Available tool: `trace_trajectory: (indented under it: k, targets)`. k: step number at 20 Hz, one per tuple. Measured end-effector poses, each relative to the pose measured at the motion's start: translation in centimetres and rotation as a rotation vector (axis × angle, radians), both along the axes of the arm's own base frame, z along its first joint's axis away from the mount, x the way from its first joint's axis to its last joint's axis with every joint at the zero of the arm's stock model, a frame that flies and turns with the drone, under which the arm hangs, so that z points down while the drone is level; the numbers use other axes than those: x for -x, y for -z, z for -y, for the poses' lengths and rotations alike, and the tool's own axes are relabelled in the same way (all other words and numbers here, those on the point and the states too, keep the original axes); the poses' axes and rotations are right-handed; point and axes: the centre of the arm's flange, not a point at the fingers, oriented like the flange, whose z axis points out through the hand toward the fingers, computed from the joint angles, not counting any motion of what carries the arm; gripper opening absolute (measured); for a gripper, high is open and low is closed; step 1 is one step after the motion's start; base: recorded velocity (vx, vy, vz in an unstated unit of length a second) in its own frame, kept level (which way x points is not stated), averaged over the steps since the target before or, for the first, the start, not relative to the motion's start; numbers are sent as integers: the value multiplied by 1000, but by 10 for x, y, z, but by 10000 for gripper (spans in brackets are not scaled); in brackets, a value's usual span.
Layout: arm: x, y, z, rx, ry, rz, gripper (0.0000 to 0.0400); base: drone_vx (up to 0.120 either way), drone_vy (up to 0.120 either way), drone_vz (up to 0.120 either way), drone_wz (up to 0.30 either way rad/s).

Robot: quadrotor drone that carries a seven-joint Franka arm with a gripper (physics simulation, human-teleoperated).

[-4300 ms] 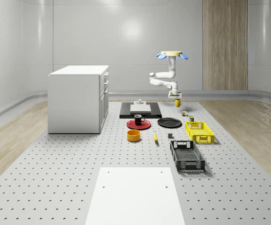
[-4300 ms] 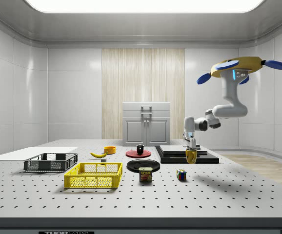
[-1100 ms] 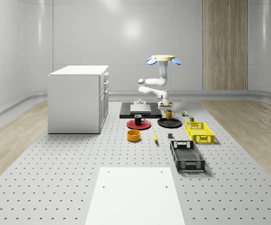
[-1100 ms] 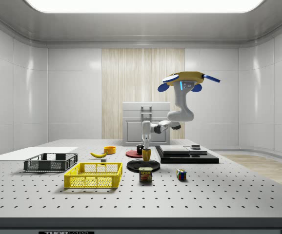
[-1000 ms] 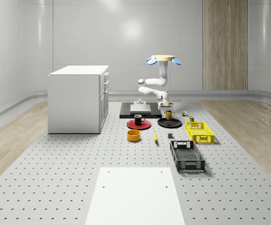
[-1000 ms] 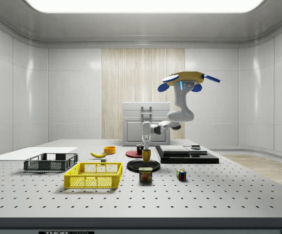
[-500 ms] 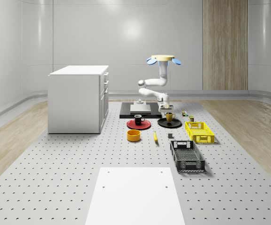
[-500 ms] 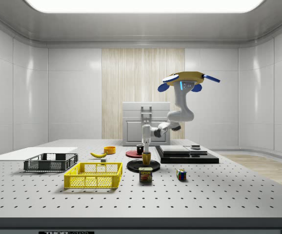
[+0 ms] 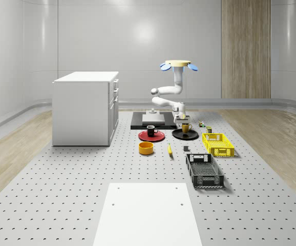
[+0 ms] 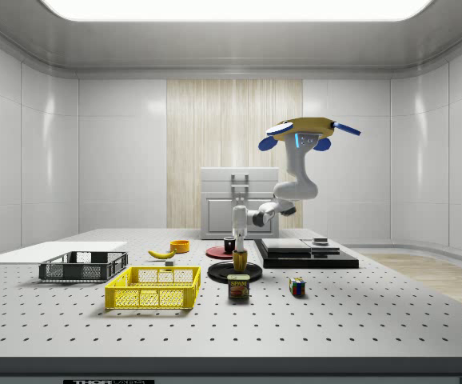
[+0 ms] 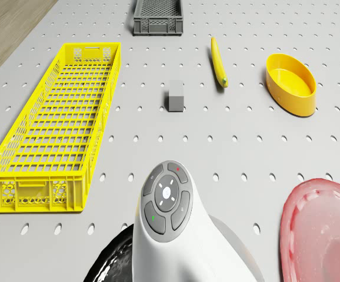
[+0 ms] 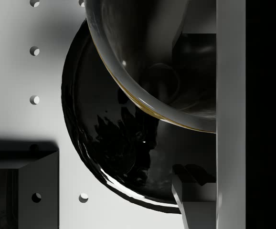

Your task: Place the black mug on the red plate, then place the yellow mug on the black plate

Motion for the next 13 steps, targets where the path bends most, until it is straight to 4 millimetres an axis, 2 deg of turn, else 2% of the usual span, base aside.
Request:
trace_trajectory:
  k: [2,5,9,13]
  targets:
    - [0,7,0,0,0,0,354,0,0,0,0]
    - [0,21,0,0,0,0,378,0,0,0,0]
    - [0,38,0,0,0,0,392,0,0,0,0]
    - [0,48,1,0,0,0,397,0,0,0,0]
